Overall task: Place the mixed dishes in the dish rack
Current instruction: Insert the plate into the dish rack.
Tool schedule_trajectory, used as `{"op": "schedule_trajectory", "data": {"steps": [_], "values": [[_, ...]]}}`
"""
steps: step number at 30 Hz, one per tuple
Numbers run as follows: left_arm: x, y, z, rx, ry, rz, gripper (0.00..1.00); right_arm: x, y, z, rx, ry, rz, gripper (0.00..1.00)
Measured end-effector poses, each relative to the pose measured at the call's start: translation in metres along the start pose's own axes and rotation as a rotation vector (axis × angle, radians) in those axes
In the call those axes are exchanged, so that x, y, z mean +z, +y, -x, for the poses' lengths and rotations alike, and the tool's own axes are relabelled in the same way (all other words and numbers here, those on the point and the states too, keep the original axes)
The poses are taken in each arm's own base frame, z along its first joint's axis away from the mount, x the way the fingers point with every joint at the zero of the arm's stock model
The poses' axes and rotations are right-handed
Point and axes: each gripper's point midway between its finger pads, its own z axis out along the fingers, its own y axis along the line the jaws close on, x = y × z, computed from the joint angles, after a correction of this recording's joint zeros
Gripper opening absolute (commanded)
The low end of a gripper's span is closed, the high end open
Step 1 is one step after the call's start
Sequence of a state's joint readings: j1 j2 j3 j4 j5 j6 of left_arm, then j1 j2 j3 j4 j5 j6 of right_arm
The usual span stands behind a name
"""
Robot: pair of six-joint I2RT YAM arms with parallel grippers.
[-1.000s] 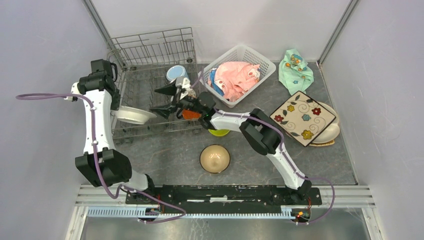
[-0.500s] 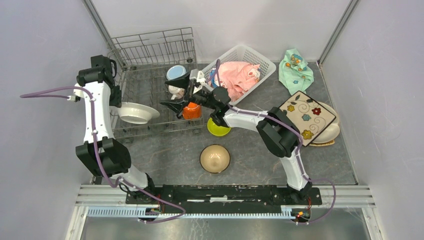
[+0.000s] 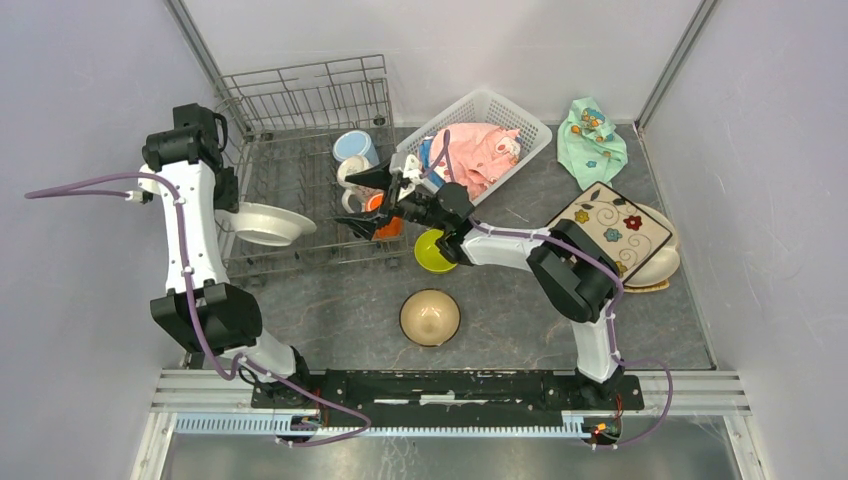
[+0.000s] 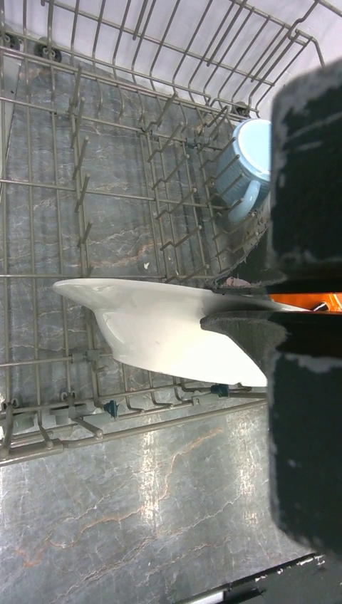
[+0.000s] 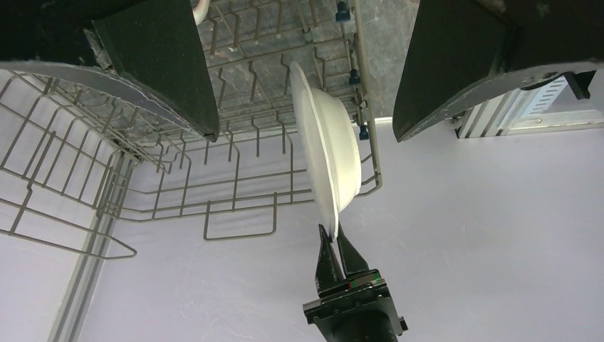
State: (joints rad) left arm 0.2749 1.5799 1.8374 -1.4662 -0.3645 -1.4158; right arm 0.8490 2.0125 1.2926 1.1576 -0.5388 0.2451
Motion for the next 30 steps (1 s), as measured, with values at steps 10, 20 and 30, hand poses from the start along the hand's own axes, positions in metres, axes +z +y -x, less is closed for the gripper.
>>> {"op": "schedule_trajectory", "data": {"steps": [10,20,30], "values": [[-0.003,0.004,0.0,-0.031,0.001,0.011,0.02,-0.009,0.004,-0.005,0.017,0.013,-0.004,0.98],[-0.017,0.013,0.003,-0.08,0.005,-0.001,0.02,-0.016,0.01,0.0,0.022,0.009,-0.003,0.98],[-0.021,0.015,0.003,-0.108,0.009,0.0,0.02,-0.015,0.012,0.011,0.014,-0.01,0.0,0.98]]}}
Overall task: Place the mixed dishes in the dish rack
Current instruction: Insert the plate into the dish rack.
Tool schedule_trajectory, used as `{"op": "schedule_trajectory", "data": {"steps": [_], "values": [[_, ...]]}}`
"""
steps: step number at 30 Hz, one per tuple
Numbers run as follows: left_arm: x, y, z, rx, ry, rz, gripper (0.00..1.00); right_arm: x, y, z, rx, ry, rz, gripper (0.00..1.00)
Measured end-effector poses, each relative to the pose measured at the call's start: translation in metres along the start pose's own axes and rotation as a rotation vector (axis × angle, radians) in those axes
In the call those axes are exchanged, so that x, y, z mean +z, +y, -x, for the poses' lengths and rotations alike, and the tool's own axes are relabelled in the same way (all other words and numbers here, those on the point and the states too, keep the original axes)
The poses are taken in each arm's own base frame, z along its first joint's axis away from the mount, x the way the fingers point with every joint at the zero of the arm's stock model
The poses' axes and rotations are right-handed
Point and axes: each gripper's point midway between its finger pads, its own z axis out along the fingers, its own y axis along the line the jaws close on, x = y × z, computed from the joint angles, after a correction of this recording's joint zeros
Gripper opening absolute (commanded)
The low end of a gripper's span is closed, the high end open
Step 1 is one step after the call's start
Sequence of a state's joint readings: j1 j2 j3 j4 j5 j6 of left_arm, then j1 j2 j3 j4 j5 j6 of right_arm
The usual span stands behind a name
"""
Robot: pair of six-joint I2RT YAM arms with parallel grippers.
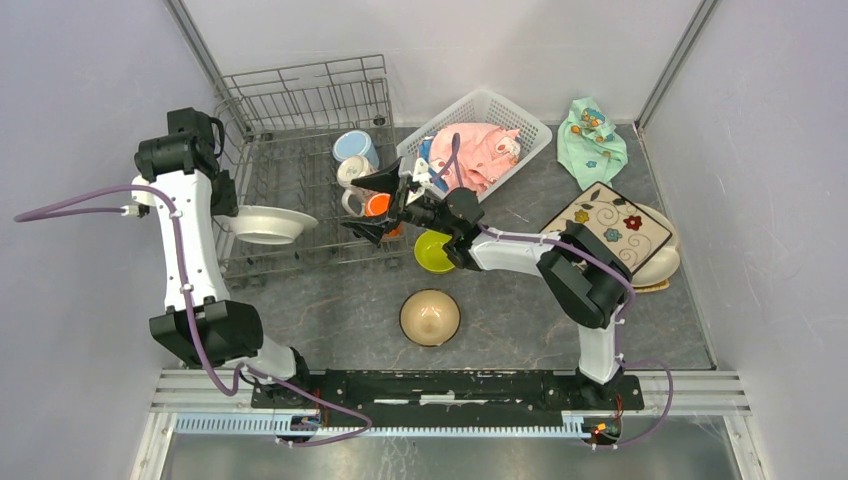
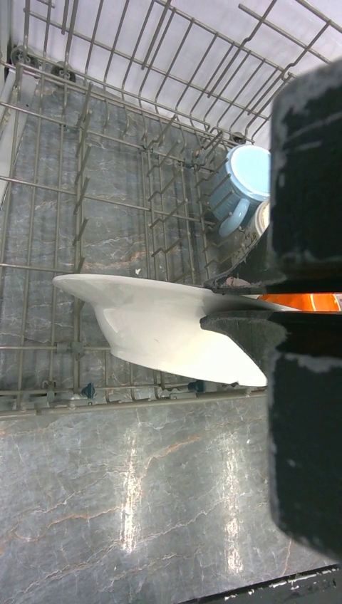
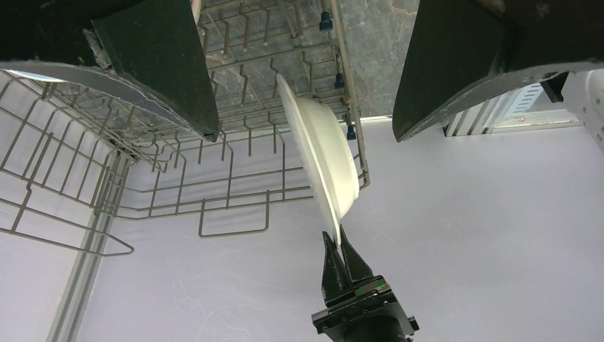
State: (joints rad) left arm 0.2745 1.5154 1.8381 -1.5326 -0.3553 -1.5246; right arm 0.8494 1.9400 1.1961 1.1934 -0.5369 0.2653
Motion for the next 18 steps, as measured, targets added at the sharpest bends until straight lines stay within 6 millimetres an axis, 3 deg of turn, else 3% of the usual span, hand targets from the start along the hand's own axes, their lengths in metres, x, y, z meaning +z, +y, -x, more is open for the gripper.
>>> {"op": "schedule_trajectory", "data": {"steps": [9,12,18], "values": [[-0.004,0.004,0.0,-0.007,0.008,-0.004,0.02,0.002,0.006,-0.001,0.014,0.014,0.006,0.98],[-0.005,0.017,-0.002,-0.026,0.02,0.044,0.02,0.003,0.011,-0.005,0.024,0.028,0.011,0.98],[-0.005,0.026,-0.002,-0.064,0.02,0.065,0.02,0.0,0.02,-0.002,0.028,0.036,0.02,0.98]]}}
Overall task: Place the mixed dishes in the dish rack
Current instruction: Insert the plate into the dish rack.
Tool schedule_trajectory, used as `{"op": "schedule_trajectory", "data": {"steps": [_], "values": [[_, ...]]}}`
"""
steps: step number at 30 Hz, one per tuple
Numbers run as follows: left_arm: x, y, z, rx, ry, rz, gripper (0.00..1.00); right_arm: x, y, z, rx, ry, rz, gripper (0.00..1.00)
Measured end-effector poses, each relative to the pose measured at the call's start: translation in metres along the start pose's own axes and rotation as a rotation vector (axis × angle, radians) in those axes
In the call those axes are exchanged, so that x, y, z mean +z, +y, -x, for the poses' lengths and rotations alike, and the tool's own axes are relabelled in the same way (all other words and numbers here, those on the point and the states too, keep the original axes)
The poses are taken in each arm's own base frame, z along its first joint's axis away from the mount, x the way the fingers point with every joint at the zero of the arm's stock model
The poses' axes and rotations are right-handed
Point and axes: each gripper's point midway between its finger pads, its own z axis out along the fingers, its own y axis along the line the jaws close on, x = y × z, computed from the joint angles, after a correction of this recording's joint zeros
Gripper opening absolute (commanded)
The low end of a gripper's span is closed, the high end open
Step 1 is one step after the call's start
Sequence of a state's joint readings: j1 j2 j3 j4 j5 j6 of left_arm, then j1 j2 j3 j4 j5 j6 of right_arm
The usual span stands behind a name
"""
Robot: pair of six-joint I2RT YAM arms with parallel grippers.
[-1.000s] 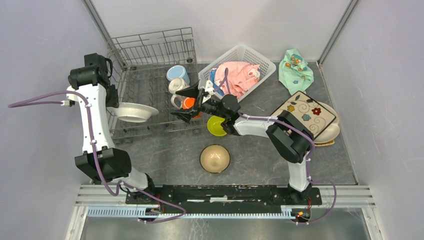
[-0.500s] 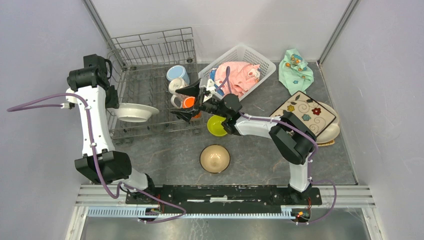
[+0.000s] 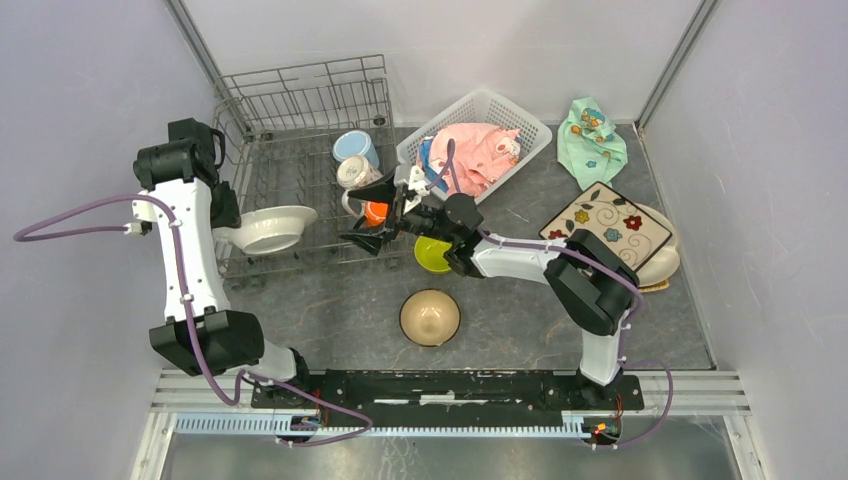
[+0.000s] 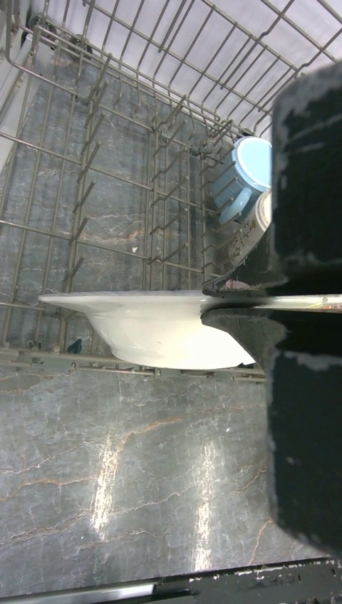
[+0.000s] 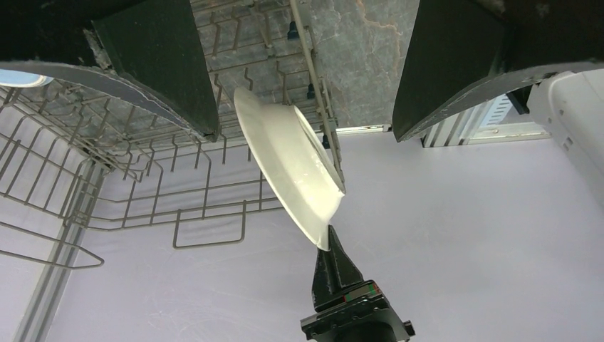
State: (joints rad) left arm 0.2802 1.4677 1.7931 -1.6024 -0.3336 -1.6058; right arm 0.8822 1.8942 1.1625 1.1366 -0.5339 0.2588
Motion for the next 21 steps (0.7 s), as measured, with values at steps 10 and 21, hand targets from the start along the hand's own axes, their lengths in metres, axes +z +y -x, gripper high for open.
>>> {"op": "schedule_trajectory", "data": {"steps": [10,21], "values": [[0.009,-0.001,0.004,-0.033,-0.034,-0.004,0.02,-0.01,0.01,0.012,-0.019,-0.008,0.005,0.98],[0.023,-0.018,0.005,0.06,-0.068,-0.047,0.05,-0.014,0.011,0.006,-0.021,0.003,-0.001,0.98]]}}
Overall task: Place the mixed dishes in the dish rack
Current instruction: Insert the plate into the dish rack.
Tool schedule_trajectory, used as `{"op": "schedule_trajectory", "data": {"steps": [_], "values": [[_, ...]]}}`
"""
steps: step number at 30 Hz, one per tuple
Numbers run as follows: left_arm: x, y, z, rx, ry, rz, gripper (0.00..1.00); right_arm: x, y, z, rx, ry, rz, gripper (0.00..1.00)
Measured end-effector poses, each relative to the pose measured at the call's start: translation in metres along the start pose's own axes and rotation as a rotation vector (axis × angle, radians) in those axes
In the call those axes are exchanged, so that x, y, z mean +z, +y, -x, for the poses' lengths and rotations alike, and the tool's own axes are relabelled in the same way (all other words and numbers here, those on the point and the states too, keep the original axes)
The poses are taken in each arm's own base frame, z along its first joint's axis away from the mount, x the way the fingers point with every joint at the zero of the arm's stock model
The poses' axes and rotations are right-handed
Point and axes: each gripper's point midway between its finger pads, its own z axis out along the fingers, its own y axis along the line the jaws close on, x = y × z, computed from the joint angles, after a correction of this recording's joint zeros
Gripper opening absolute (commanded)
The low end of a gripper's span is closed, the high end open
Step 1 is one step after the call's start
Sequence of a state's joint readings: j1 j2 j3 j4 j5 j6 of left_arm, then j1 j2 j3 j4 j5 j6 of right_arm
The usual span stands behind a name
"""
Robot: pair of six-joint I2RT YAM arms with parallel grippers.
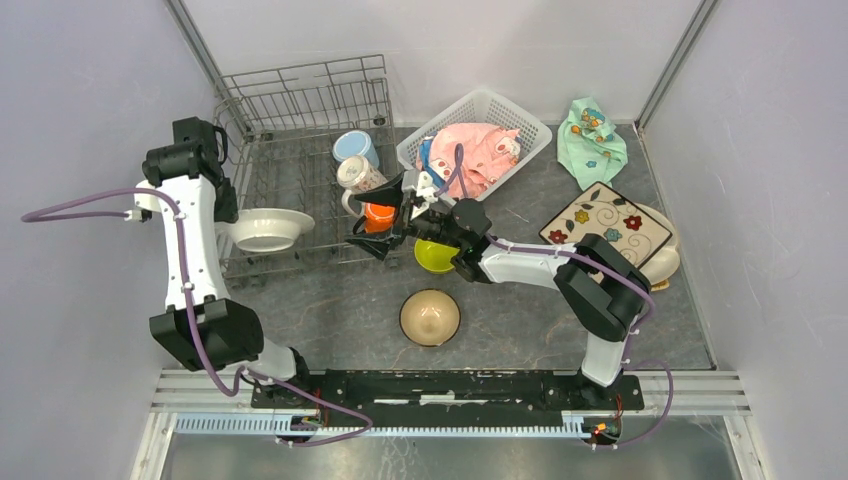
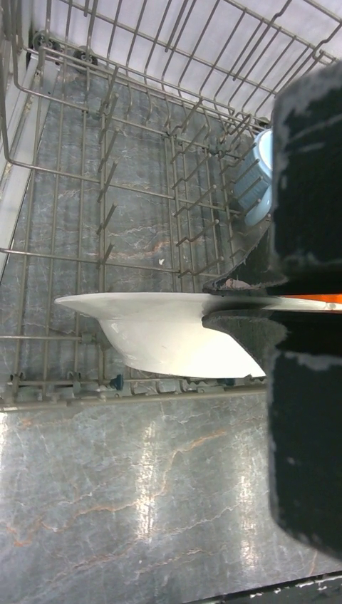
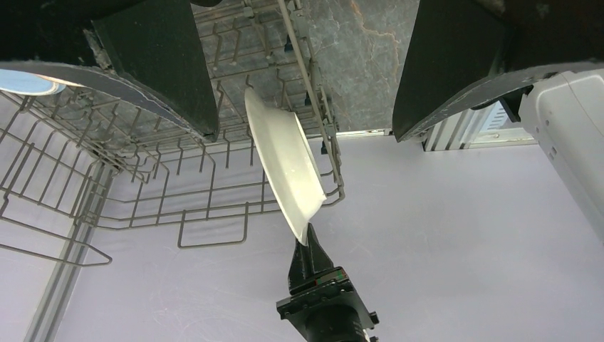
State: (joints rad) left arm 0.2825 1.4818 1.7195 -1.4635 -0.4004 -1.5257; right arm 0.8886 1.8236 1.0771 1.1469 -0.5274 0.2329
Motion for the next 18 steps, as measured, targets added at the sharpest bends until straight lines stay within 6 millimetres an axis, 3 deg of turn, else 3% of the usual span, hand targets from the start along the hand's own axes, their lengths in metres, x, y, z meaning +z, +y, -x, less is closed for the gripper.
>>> {"op": "schedule_trajectory", "data": {"steps": [12,14,18], "values": [[0.031,-0.015,-0.01,0.042,-0.009,-0.023,0.14,-0.008,-0.007,-0.011,-0.007,0.028,-0.056,0.98],[0.035,-0.014,-0.012,0.045,-0.007,-0.016,0.2,-0.014,-0.011,-0.015,-0.007,0.051,-0.089,0.98],[0.039,-0.017,-0.015,0.038,-0.002,-0.029,0.44,-0.024,-0.023,-0.016,-0.012,0.109,-0.183,0.98]]}}
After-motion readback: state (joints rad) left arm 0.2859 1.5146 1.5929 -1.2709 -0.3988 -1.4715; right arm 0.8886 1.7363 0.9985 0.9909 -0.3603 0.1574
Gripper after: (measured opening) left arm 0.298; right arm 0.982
